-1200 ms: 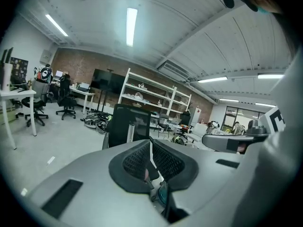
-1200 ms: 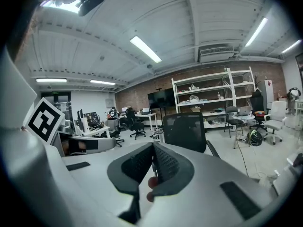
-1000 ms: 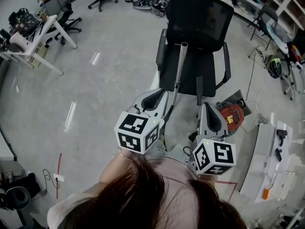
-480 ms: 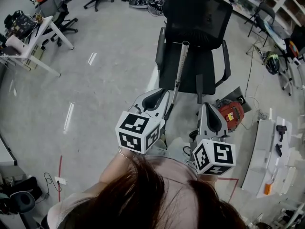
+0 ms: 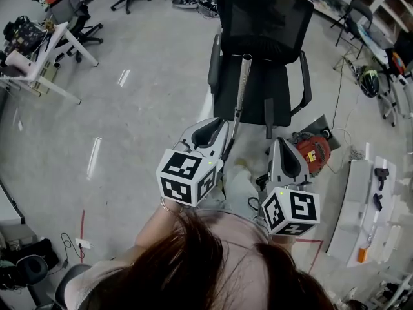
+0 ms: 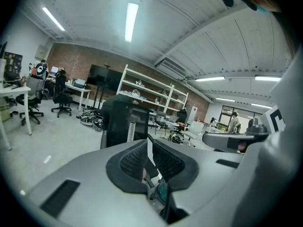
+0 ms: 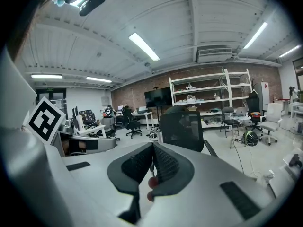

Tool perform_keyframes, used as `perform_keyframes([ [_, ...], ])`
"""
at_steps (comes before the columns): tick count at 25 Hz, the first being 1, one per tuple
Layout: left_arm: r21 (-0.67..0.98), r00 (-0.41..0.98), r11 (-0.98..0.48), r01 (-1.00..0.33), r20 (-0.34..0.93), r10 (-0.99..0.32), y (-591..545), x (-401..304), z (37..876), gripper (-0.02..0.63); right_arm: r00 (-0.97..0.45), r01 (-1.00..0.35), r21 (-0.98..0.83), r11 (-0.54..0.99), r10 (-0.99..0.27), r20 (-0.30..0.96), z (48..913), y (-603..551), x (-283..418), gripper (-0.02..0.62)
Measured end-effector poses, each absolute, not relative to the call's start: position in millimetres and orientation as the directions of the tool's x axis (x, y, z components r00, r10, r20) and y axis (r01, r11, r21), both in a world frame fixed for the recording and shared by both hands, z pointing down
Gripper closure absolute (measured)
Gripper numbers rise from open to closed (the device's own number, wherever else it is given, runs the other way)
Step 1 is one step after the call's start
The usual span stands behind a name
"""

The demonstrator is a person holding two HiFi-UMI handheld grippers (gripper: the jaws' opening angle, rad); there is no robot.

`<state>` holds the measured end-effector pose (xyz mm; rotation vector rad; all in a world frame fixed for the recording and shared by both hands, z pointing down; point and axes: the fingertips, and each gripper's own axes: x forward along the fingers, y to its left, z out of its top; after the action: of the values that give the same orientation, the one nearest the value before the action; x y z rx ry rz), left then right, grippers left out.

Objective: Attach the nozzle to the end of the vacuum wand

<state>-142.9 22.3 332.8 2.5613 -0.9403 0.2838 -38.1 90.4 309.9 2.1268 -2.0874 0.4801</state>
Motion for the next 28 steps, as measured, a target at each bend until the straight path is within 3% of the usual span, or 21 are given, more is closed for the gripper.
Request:
perform_keyframes([
  [28, 0.266, 0.635, -0.578, -0.771, 0.376, -0.675, -62, -84, 351, 0.578, -0.128, -0.988, -0.129, 0.089, -0.931, 0.342, 320, 3, 37, 0.572],
])
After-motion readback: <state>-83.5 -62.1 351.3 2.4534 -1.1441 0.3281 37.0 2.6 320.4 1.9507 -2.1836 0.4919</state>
